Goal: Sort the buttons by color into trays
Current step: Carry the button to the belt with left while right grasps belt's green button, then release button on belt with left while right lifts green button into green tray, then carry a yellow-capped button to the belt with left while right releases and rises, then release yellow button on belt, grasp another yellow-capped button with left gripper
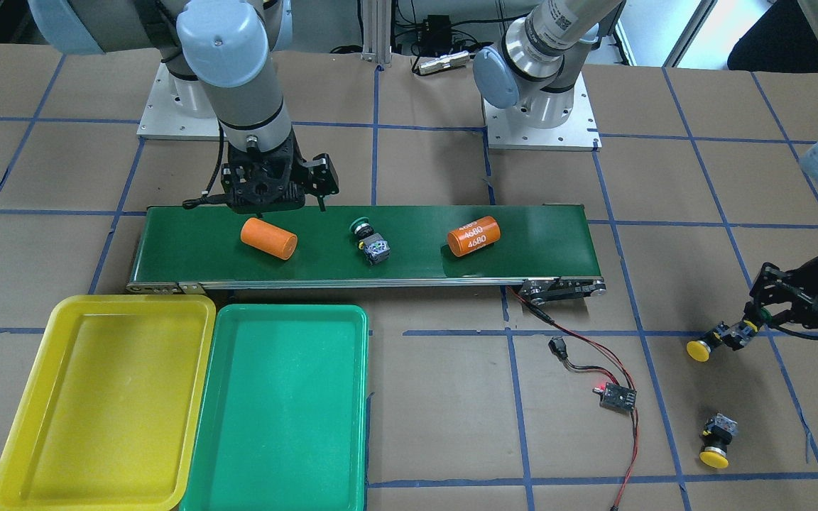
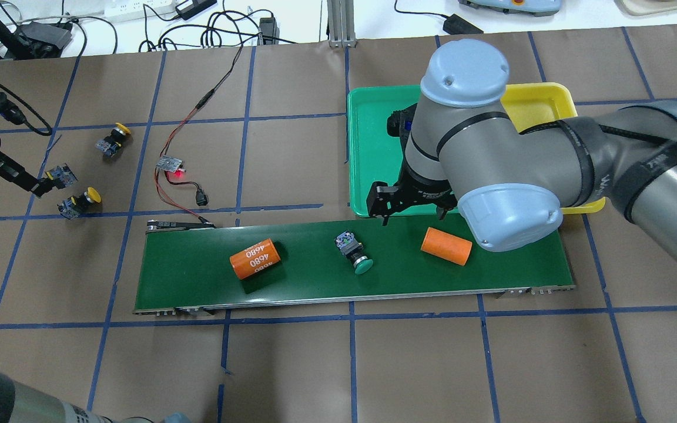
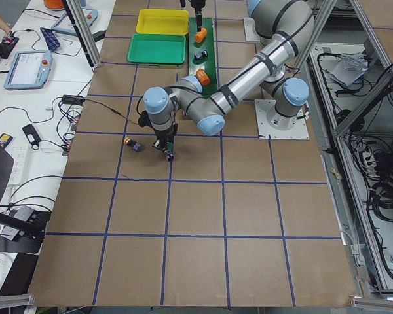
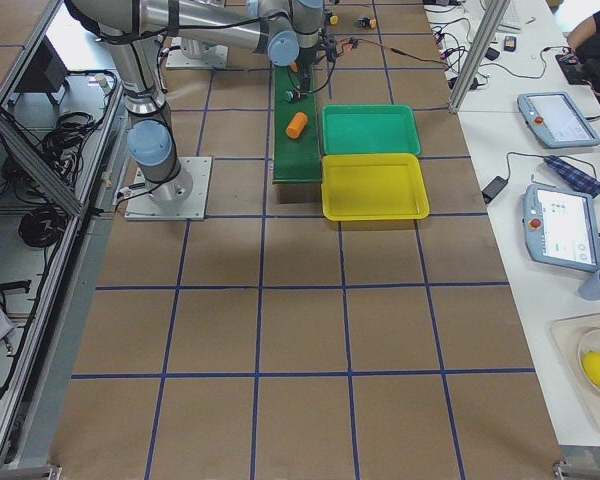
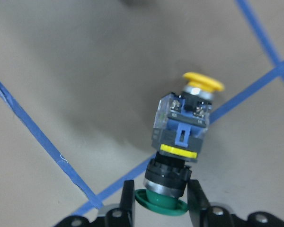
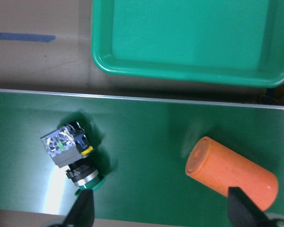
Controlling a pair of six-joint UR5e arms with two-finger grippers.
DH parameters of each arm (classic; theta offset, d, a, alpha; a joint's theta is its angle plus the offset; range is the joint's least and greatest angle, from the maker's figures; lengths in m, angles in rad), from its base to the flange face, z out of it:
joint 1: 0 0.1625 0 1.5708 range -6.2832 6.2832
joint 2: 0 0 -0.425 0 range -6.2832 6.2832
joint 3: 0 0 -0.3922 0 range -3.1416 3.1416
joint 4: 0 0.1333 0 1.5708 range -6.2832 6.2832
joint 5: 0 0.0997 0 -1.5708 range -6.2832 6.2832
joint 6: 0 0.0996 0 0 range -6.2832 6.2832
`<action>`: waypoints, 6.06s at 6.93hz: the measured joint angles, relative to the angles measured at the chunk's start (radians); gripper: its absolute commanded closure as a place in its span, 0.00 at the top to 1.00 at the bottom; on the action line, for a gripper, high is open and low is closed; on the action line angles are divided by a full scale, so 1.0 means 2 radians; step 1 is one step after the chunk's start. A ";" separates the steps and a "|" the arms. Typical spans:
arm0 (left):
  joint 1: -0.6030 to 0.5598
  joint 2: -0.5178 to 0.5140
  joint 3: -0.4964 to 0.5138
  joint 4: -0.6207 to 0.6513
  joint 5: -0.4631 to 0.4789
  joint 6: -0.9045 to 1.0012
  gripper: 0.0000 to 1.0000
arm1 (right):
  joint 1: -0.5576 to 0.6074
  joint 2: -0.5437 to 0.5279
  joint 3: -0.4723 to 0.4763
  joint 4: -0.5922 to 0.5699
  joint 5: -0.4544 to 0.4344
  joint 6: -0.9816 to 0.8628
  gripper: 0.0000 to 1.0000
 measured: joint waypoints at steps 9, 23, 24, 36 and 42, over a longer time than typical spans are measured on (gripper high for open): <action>-0.191 0.221 -0.276 0.055 -0.020 -0.011 1.00 | 0.054 0.105 0.001 -0.077 -0.003 0.009 0.00; 0.009 -0.086 -0.056 0.160 -0.009 0.005 0.00 | -0.071 0.215 -0.180 -0.087 -0.009 0.017 0.00; 0.010 -0.088 -0.058 0.159 -0.007 0.005 0.00 | -0.072 0.229 -0.187 -0.088 -0.010 0.024 0.00; -0.232 0.181 -0.222 0.027 -0.022 -0.440 0.00 | -0.120 0.202 -0.185 -0.012 -0.009 0.069 1.00; -0.239 0.165 -0.206 0.066 -0.020 -0.499 1.00 | -0.132 0.007 -0.161 0.162 -0.004 0.110 1.00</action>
